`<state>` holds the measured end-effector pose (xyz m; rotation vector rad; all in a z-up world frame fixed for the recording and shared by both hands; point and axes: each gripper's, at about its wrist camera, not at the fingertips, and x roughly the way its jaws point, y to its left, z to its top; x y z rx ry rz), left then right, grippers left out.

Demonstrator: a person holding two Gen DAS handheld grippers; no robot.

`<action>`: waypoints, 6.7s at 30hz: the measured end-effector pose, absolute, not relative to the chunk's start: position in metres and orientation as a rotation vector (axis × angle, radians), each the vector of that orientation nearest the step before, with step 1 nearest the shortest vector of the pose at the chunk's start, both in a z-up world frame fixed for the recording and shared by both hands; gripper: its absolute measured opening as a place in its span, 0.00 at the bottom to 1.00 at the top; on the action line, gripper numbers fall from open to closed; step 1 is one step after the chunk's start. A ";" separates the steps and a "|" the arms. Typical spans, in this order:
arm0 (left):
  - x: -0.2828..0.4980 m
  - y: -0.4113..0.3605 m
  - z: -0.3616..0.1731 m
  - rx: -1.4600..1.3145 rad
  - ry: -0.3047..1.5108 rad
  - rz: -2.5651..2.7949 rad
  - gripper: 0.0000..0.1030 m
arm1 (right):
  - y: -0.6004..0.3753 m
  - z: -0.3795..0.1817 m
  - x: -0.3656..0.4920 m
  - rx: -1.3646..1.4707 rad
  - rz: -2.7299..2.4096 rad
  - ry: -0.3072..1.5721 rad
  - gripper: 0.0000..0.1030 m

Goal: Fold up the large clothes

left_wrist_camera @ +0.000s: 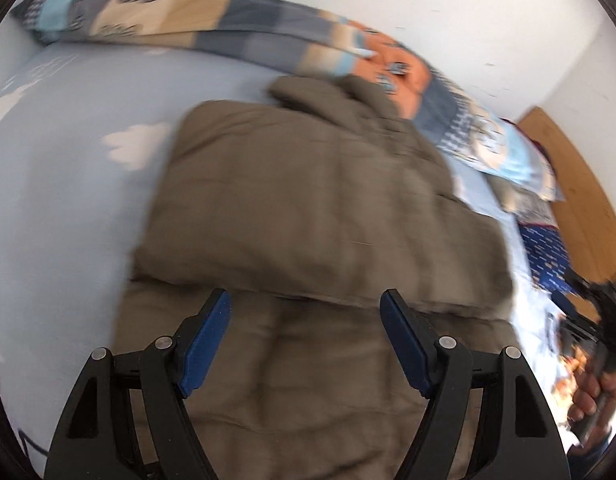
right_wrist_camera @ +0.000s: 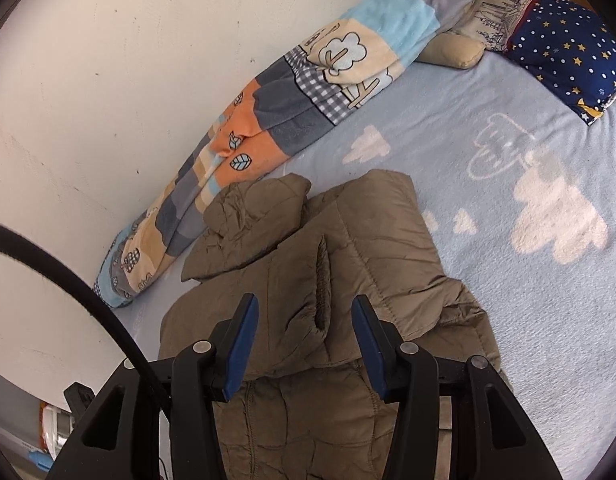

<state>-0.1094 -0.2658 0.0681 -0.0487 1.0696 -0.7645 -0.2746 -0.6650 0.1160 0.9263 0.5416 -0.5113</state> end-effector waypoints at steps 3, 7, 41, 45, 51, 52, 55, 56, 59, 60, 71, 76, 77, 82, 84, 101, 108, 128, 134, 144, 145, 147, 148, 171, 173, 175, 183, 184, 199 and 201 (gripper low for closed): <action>-0.093 -0.257 0.058 -0.062 1.086 -0.714 0.74 | -0.659 0.110 -0.264 0.907 -0.508 0.571 0.51; -0.075 -0.246 0.042 -0.135 1.129 -0.641 0.74 | -0.655 0.105 -0.256 0.878 -0.510 0.599 0.51; -0.067 -0.317 0.051 0.082 1.086 -0.680 0.75 | -0.661 0.028 -0.202 0.836 -0.451 0.803 0.33; -0.079 -0.295 0.076 0.029 1.067 -0.707 0.75 | -0.655 0.045 -0.205 0.795 -0.463 0.793 0.35; -0.111 -0.248 0.111 0.012 1.010 -0.709 0.75 | -0.644 0.079 -0.215 0.766 -0.450 0.727 0.35; -0.118 -0.239 0.115 0.019 1.006 -0.709 0.75 | -0.641 0.083 -0.216 0.763 -0.442 0.720 0.35; -0.140 -0.220 0.123 0.039 0.992 -0.718 0.75 | -0.631 0.096 -0.222 0.730 -0.432 0.704 0.35; -0.146 -0.216 0.123 0.048 0.989 -0.720 0.75 | -0.627 0.100 -0.225 0.719 -0.427 0.702 0.35; -0.170 -0.206 0.119 0.076 0.989 -0.744 0.75 | -0.620 0.104 -0.232 0.700 -0.425 0.703 0.35; -0.177 -0.206 0.115 0.089 0.995 -0.754 0.75 | -0.617 0.104 -0.234 0.698 -0.424 0.710 0.35; -0.181 -0.222 0.047 0.166 1.096 -0.743 0.75 | -0.593 0.066 -0.233 0.619 -0.397 0.867 0.35; -0.180 -0.229 0.037 0.215 1.105 -0.733 0.75 | -0.594 0.036 -0.215 0.645 -0.398 0.965 0.35; -0.181 -0.229 0.038 0.219 1.097 -0.734 0.75 | -0.595 0.031 -0.212 0.651 -0.401 0.979 0.35; -0.182 -0.209 0.064 0.153 1.052 -0.751 0.75 | -0.588 0.046 -0.212 0.630 -0.388 0.955 0.35; -0.185 -0.195 0.078 0.127 1.023 -0.749 0.75 | -0.582 0.062 -0.223 0.611 -0.380 0.916 0.36; -0.240 -0.023 0.059 -0.151 1.195 -0.693 0.76 | -0.548 0.065 -0.486 0.908 -0.547 0.711 0.47; -0.239 -0.010 0.045 -0.234 1.250 -0.685 0.76 | -0.551 0.057 -0.516 1.004 -0.598 0.670 0.49; -0.261 -0.022 0.026 -0.237 1.287 -0.744 0.77 | -0.547 0.031 -0.540 1.077 -0.613 0.663 0.64; -0.261 -0.018 0.021 -0.260 1.309 -0.741 0.77 | -0.547 0.029 -0.532 1.069 -0.594 0.684 0.66; -0.261 -0.013 0.015 -0.307 1.336 -0.757 0.77 | -0.544 0.022 -0.526 1.068 -0.572 0.718 0.67; -0.261 -0.013 0.015 -0.310 1.337 -0.759 0.77 | -0.544 0.021 -0.525 1.065 -0.567 0.723 0.67; -0.261 -0.014 0.015 -0.308 1.338 -0.760 0.77 | -0.542 0.020 -0.518 1.055 -0.556 0.740 0.67; -0.261 -0.013 0.015 -0.311 1.339 -0.761 0.77 | -0.541 0.019 -0.515 1.049 -0.551 0.748 0.67; -0.282 -0.035 0.021 -0.085 1.258 -0.790 0.80 | -0.522 0.004 -0.479 1.005 -0.442 0.832 0.64; -0.287 -0.040 0.023 -0.023 1.229 -0.775 0.79 | -0.518 0.008 -0.476 0.967 -0.436 0.839 0.57; -0.291 -0.045 0.023 0.029 1.201 -0.753 0.78 | -0.514 0.010 -0.472 0.934 -0.438 0.847 0.48; -0.304 -0.058 0.021 0.136 1.102 -0.661 0.78 | -0.508 0.007 -0.464 0.843 -0.458 0.885 0.39; -0.305 -0.058 0.020 0.134 1.094 -0.653 0.78 | -0.507 0.007 -0.463 0.838 -0.462 0.887 0.39; -0.309 -0.068 0.019 0.195 1.033 -0.644 0.78 | -0.508 0.003 -0.473 0.866 -0.478 0.861 0.38; -0.310 -0.069 0.020 0.204 1.022 -0.652 0.73 | -0.507 0.006 -0.472 0.847 -0.478 0.862 0.28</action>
